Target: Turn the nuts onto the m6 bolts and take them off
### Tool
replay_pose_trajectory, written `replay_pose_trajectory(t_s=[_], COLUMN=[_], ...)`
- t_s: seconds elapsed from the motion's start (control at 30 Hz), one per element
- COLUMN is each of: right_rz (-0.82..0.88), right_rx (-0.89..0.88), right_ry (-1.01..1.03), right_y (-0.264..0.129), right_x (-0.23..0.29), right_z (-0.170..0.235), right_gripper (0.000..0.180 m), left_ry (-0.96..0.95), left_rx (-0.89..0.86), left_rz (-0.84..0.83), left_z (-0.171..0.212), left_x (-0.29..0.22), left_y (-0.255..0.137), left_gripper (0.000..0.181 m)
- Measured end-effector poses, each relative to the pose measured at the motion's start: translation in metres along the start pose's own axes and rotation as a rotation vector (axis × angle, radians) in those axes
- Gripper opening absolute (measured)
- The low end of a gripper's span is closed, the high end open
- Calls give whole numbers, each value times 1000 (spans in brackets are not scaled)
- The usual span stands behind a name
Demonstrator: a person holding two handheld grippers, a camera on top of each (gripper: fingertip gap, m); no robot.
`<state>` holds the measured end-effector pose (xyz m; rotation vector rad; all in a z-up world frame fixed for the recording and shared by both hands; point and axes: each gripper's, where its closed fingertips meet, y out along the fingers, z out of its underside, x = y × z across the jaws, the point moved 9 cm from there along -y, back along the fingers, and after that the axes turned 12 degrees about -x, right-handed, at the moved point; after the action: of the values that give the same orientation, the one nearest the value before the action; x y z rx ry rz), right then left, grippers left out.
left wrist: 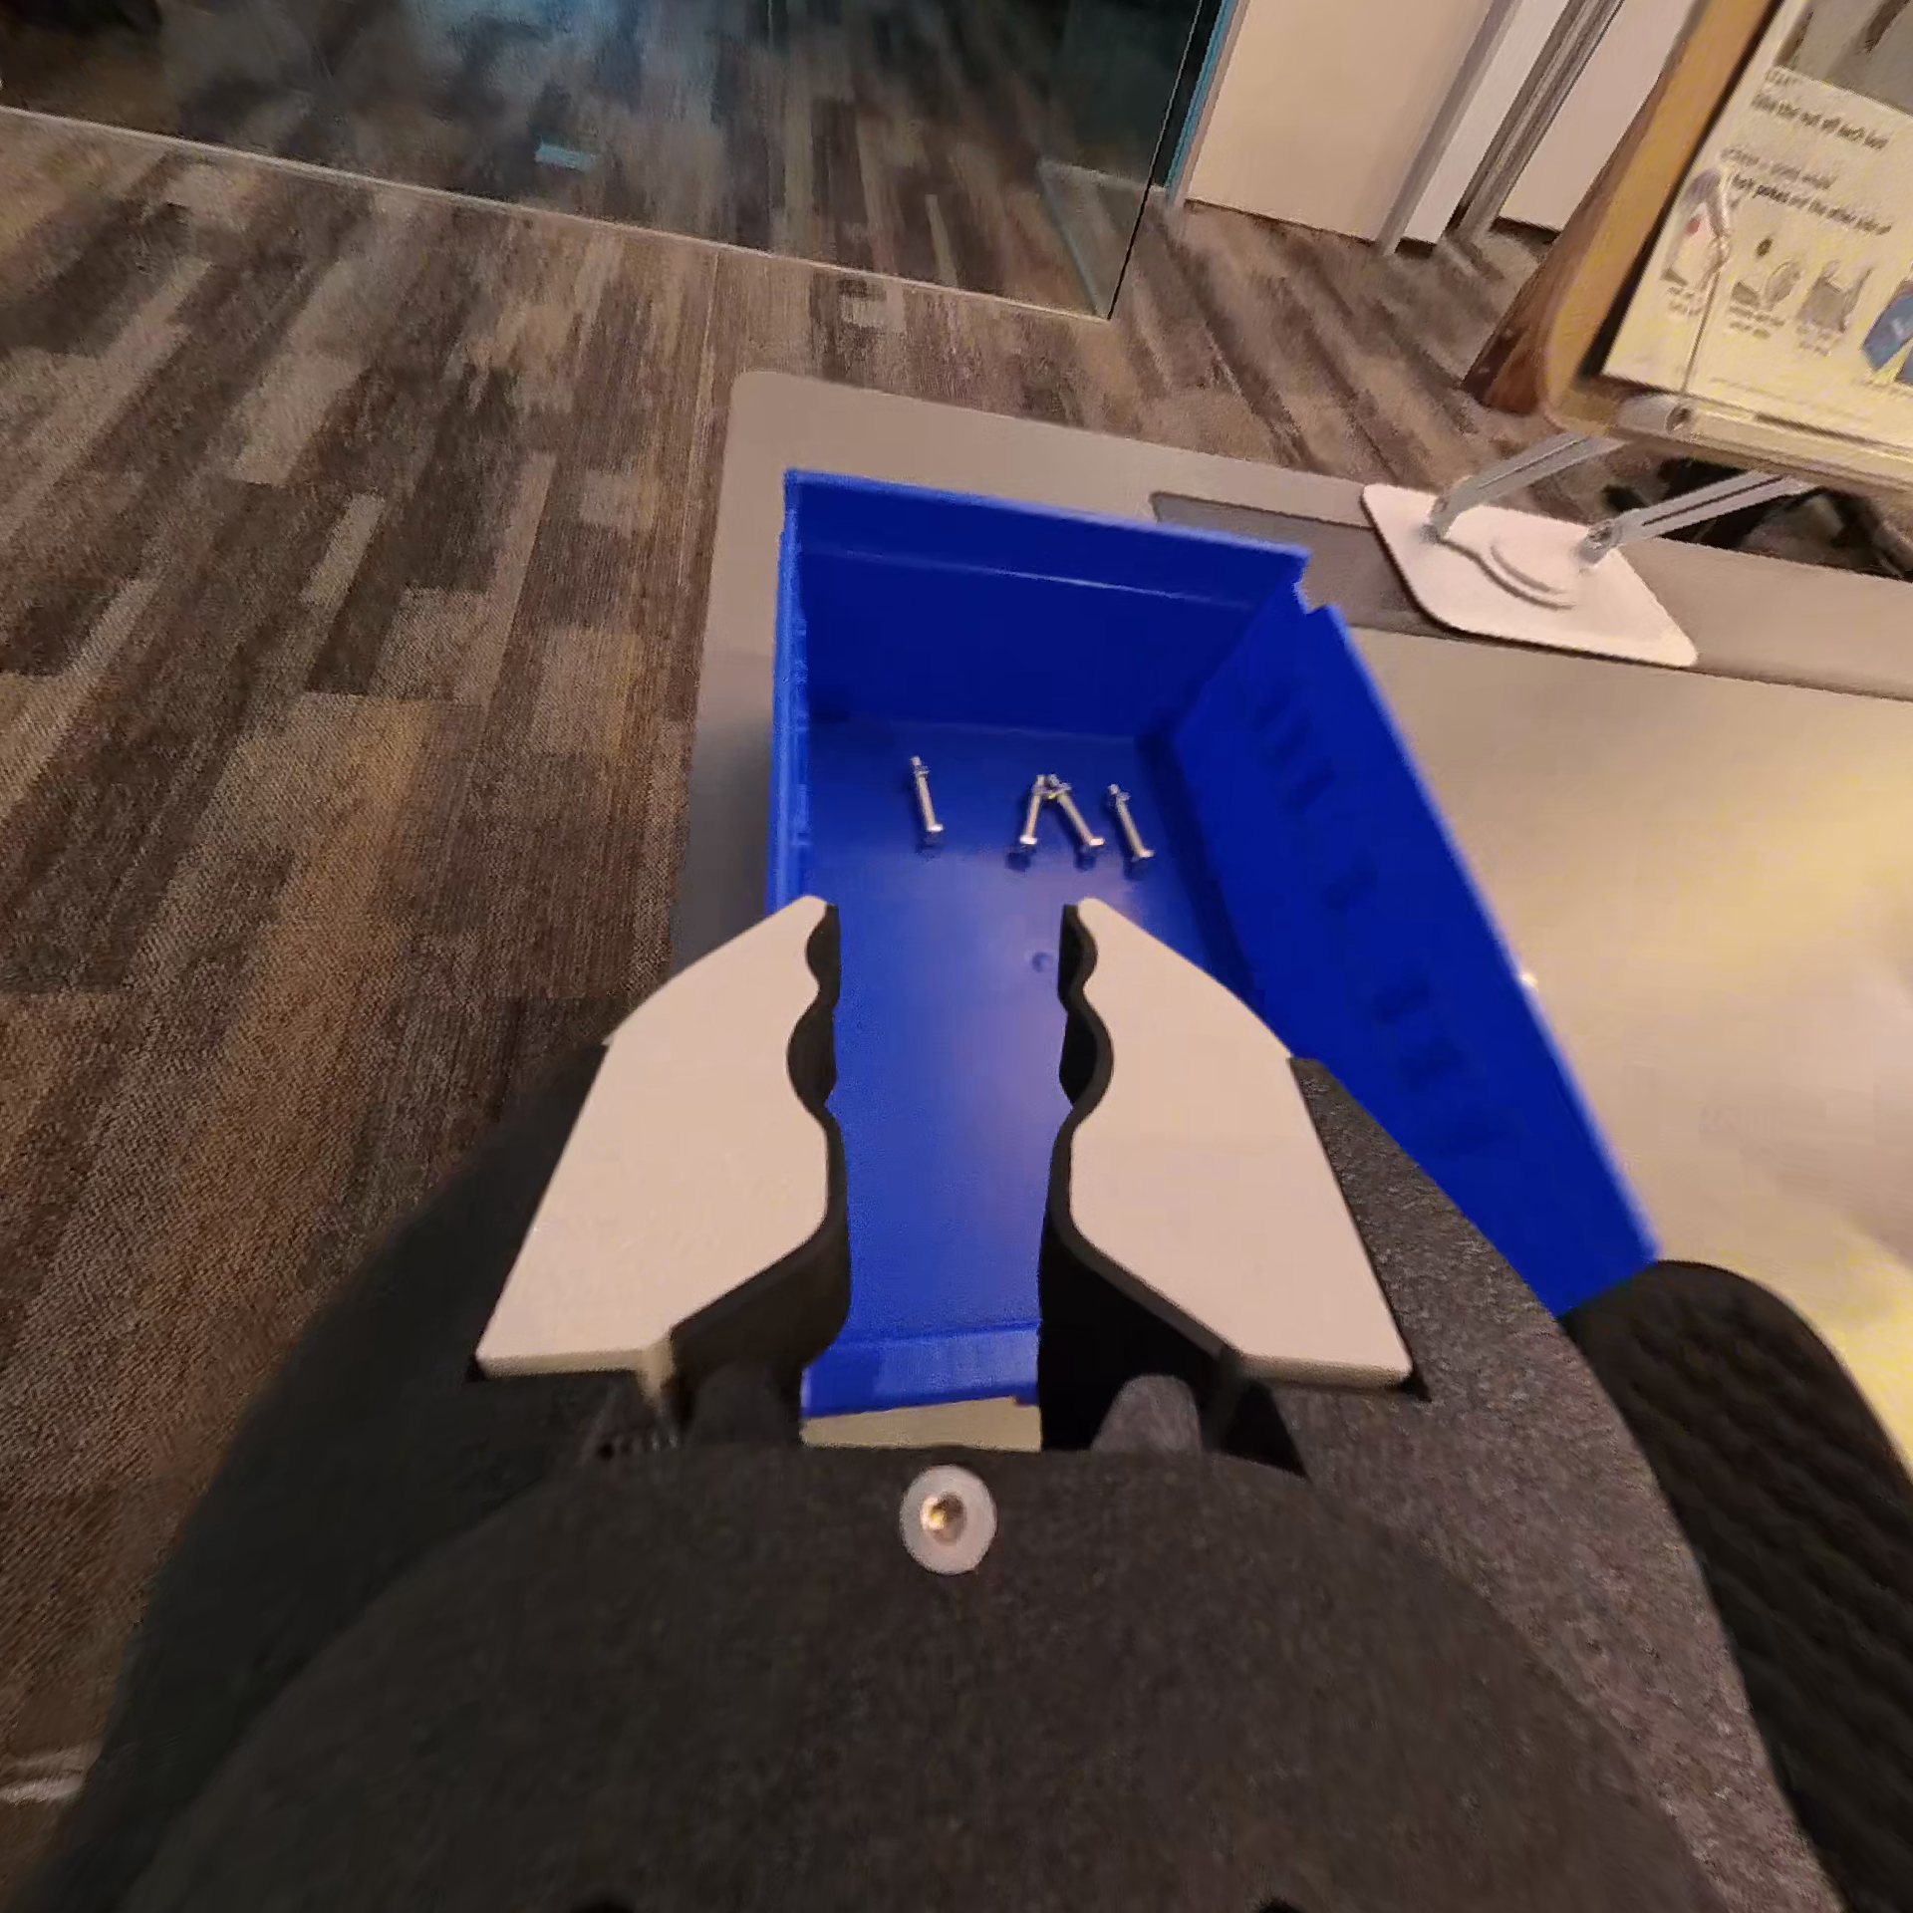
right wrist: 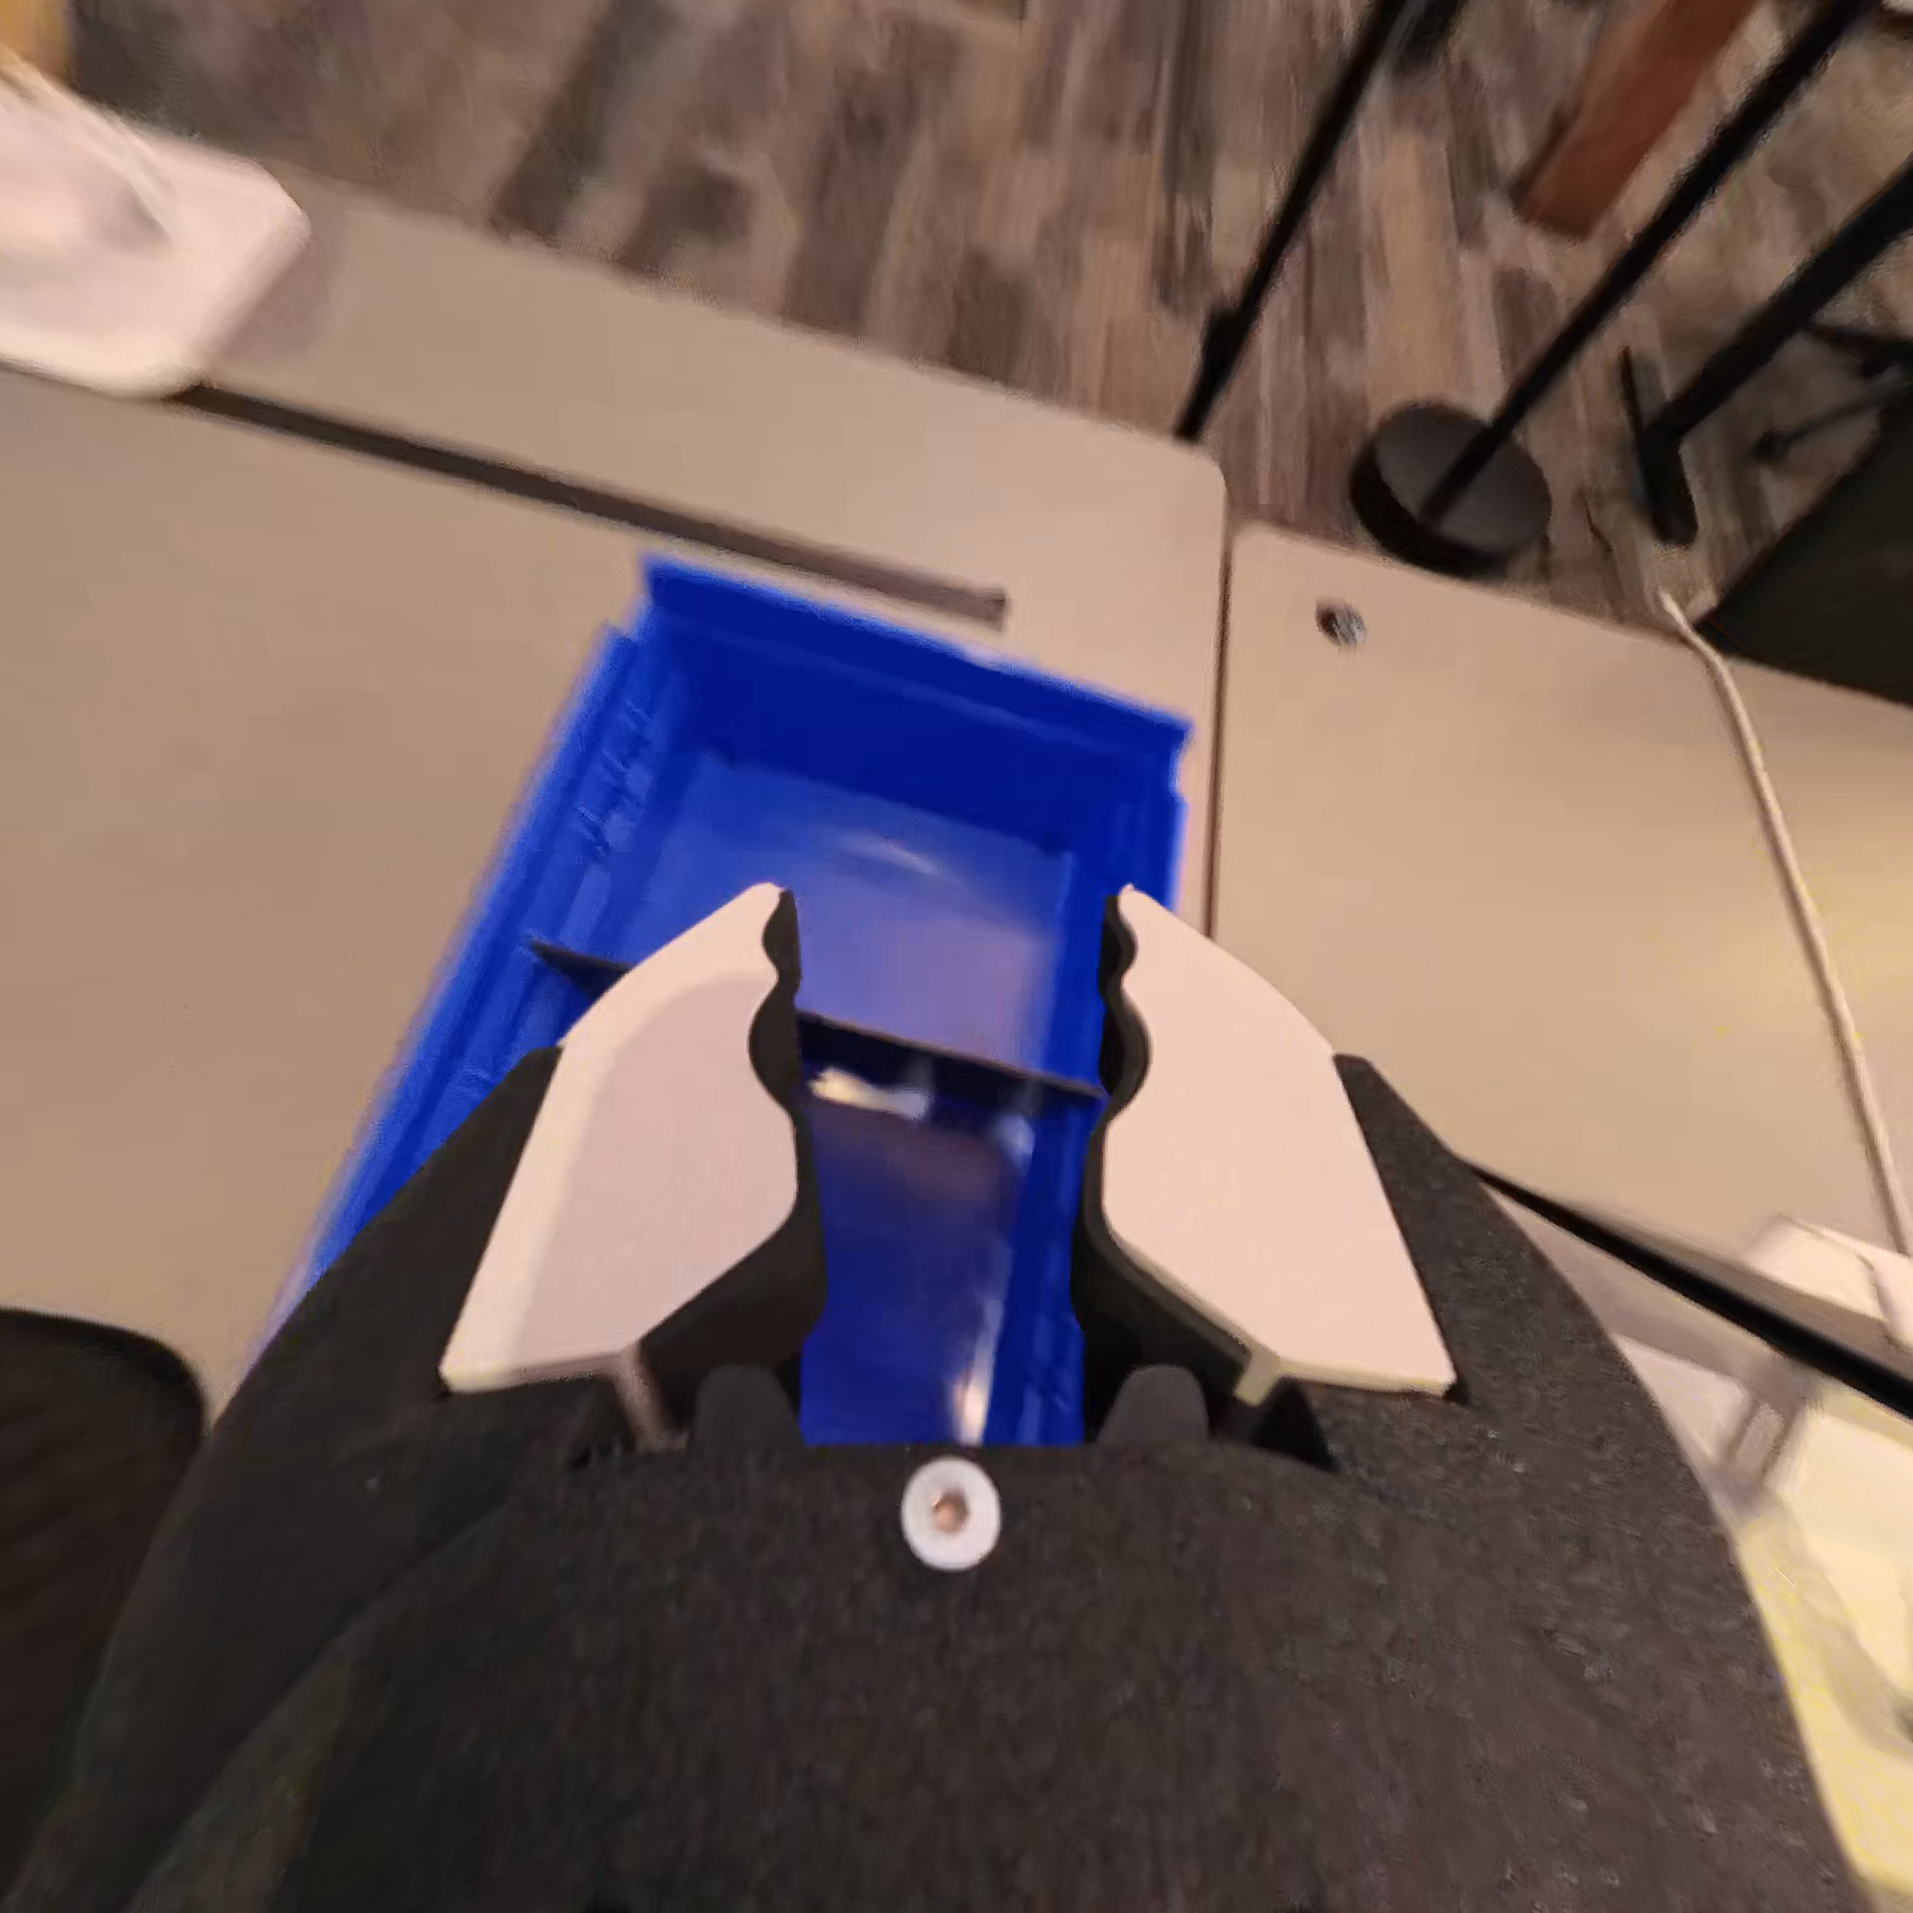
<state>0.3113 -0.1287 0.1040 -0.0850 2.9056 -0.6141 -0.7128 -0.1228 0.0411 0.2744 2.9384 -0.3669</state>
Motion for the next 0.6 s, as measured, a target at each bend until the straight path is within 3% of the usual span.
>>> replay_pose_trajectory(t_s=[0.03, 0.3, 0.43, 0.6], right_rz=[-36, -399, -324, -307], right_rx=[-62, -448, -522, -442], right_ry=[29, 233, 255, 204], right_y=[-2, -23, -21, -5], right_x=[11, 109, 140, 179], right_z=[-14, -114, -136, -134], right_gripper=[55, 52, 45, 43], left_ry=[-1, 158, 229, 163], left_rx=[17, 176, 267, 406], left_rz=[1, 24, -98, -204], left_z=[-7, -29, -23, -5], left_x=[-8, -77, -81, -64], left_y=[2, 54, 90, 127], left_gripper=[41, 37, 37, 35])
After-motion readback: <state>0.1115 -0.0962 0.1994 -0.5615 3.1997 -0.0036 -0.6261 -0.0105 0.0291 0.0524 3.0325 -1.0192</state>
